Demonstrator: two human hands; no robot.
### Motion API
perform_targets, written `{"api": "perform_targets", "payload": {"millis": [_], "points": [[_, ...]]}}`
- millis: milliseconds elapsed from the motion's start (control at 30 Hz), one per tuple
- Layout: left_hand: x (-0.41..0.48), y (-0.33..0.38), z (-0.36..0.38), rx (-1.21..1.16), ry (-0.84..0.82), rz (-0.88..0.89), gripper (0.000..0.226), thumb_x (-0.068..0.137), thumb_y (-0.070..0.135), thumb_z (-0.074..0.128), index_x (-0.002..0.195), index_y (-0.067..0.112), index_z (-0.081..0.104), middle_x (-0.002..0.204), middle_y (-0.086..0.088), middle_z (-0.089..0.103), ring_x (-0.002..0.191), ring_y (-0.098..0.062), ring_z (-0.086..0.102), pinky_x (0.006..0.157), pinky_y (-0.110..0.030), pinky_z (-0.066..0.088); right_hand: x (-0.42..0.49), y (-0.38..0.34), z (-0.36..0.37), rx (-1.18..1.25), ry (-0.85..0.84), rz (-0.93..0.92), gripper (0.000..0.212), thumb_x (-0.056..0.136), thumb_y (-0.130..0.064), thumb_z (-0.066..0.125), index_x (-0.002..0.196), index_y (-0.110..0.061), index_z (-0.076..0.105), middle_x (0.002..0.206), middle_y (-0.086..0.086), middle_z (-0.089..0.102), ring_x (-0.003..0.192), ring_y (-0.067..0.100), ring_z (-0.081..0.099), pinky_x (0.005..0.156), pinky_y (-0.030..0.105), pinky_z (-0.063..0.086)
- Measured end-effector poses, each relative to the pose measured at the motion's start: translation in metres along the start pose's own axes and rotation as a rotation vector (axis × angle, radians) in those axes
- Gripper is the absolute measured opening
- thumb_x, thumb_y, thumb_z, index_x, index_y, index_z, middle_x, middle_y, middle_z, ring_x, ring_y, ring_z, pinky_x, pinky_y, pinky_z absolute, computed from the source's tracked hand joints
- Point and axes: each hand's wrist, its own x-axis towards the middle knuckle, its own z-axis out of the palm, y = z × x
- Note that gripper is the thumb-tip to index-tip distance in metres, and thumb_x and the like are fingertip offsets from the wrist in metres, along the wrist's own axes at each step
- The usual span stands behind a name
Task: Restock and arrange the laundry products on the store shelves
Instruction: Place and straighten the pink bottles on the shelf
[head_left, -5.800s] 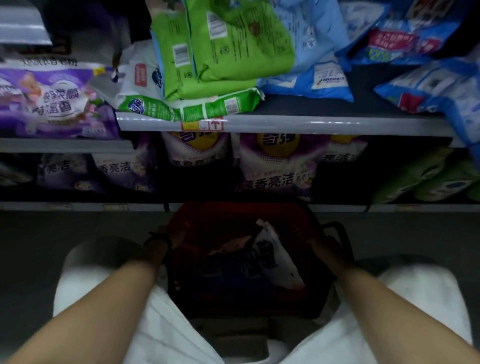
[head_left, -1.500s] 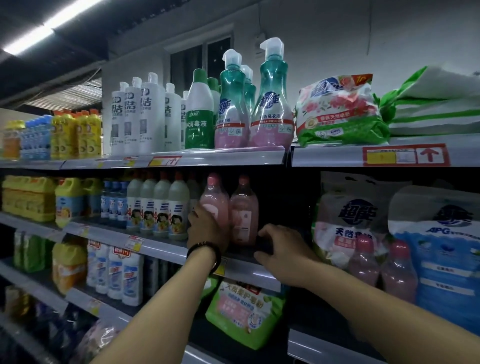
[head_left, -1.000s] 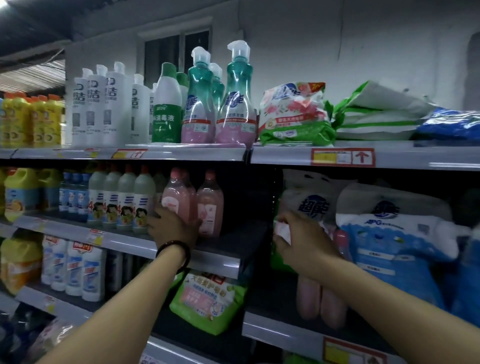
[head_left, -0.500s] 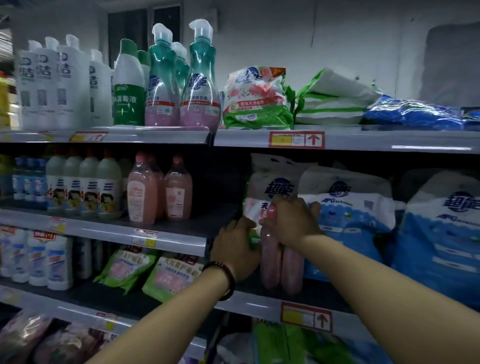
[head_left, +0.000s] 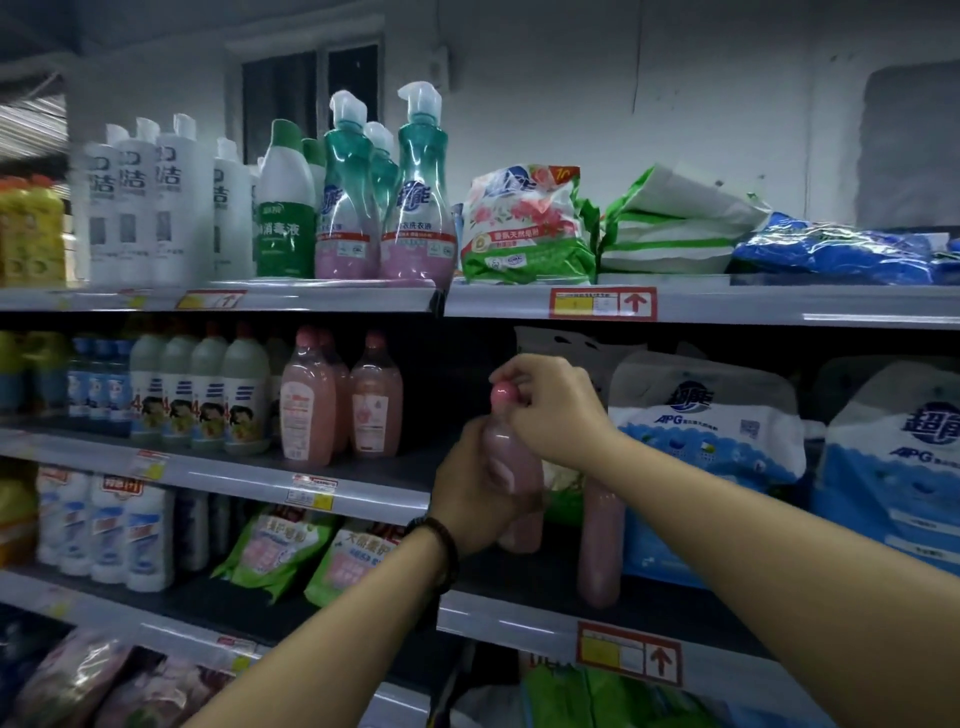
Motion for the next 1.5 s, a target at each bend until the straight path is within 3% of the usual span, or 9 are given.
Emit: {"api": "perform_targets", "payload": {"millis": [100, 233, 367, 533, 633, 767, 867, 1233, 1500], "points": [[0.007, 0.004, -0.020, -0.004, 0.143, 0.060, 0.108, 0.043, 0.050, 0.093, 0.140, 0.046, 0.045, 0.131, 0.008, 0.060, 0.114, -0.014, 0.063, 0.092, -0.037, 0.059, 0.008, -0.017, -0.003, 0.052, -0.009, -0.043, 0.030, 0.093, -0.025, 0.072, 0.122, -0.032, 0.072, 0.100, -0.011, 0.076, 0.095, 0.008, 0.071, 0.089, 0.035, 0.061], [0.017, 0.006, -0.053, -0.138, 0.282, 0.129, 0.086, 0.057, 0.017, 0.099, 0.127, 0.043, 0.056, 0.116, 0.011, 0.071, 0.101, -0.003, 0.070, 0.080, -0.021, 0.059, 0.017, -0.042, 0.008, 0.087, -0.031, -0.107, 0.043, 0.093, -0.035, 0.074, 0.135, -0.025, 0.066, 0.109, -0.008, 0.075, 0.102, 0.010, 0.070, 0.095, 0.028, 0.058], [0.031, -0.004, -0.080, 0.001, 0.495, 0.141, 0.089, 0.065, 0.014, 0.091, 0.141, 0.036, 0.052, 0.128, 0.000, 0.069, 0.114, -0.017, 0.068, 0.098, -0.039, 0.058, 0.018, -0.043, 0.027, 0.008, -0.104, -0.089, 0.038, 0.092, -0.041, 0.072, 0.126, -0.024, 0.070, 0.109, -0.006, 0.074, 0.097, 0.013, 0.071, 0.091, 0.035, 0.062], [0.049, -0.032, -0.100, -0.165, 0.478, -0.045, 0.084, 0.069, 0.019, 0.095, 0.120, 0.057, 0.042, 0.111, 0.026, 0.053, 0.092, 0.016, 0.047, 0.085, -0.005, 0.037, 0.014, -0.026, 0.034, -0.090, -0.193, -0.029, 0.047, 0.095, -0.045, 0.071, 0.135, -0.022, 0.063, 0.118, 0.000, 0.069, 0.101, 0.017, 0.067, 0.083, 0.027, 0.055], [0.047, -0.028, -0.103, -0.041, 0.576, -0.148, 0.042, 0.085, 0.035, 0.082, 0.122, 0.037, 0.062, 0.117, 0.004, 0.066, 0.094, -0.010, 0.062, 0.072, -0.024, 0.058, 0.014, -0.019, 0.038, -0.126, -0.249, -0.019, 0.037, 0.096, -0.044, 0.070, 0.126, -0.024, 0.066, 0.109, -0.003, 0.069, 0.090, 0.012, 0.066, 0.068, 0.021, 0.051], [0.057, -0.051, -0.106, 0.247, 0.604, -0.156, 0.096, 0.072, 0.026, 0.091, 0.149, 0.044, 0.036, 0.142, -0.003, 0.056, 0.127, -0.029, 0.057, 0.106, -0.043, 0.053, 0.014, -0.011, 0.043, -0.141, -0.324, -0.027, 0.015, 0.096, -0.039, 0.071, 0.096, -0.023, 0.074, 0.089, -0.006, 0.074, 0.078, 0.012, 0.068, 0.059, 0.022, 0.051], [0.064, -0.043, -0.108, 0.232, 0.634, -0.197, 0.094, 0.074, 0.042, 0.084, 0.150, 0.045, 0.029, 0.144, -0.012, 0.050, 0.128, -0.041, 0.054, 0.101, -0.050, 0.051, 0.016, -0.005, 0.050, -0.129, -0.325, 0.002, 0.014, 0.096, -0.037, 0.072, 0.091, -0.023, 0.072, 0.086, -0.004, 0.073, 0.073, 0.013, 0.068, 0.057, 0.023, 0.049], [0.078, -0.052, -0.102, 0.491, 0.640, -0.281, 0.086, 0.078, 0.067, 0.068, 0.149, 0.039, 0.027, 0.135, -0.016, 0.043, 0.120, -0.046, 0.052, 0.092, -0.056, 0.049, 0.032, -0.007, 0.071, -0.119, -0.336, -0.042, 0.023, 0.092, -0.040, 0.073, 0.111, -0.029, 0.069, 0.104, -0.008, 0.068, 0.088, 0.009, 0.067, 0.080, 0.031, 0.062], [0.052, -0.052, -0.074, 0.467, 0.727, -0.284, 0.077, 0.076, 0.027, 0.075, 0.142, 0.009, 0.040, 0.138, -0.024, 0.043, 0.121, -0.049, 0.048, 0.097, -0.056, 0.047, 0.009, 0.008, 0.029, -0.243, -0.288, -0.071, 0.014, 0.095, -0.031, 0.068, 0.108, -0.026, 0.070, 0.094, -0.007, 0.066, 0.083, 0.015, 0.065, 0.071, 0.032, 0.058]]}}
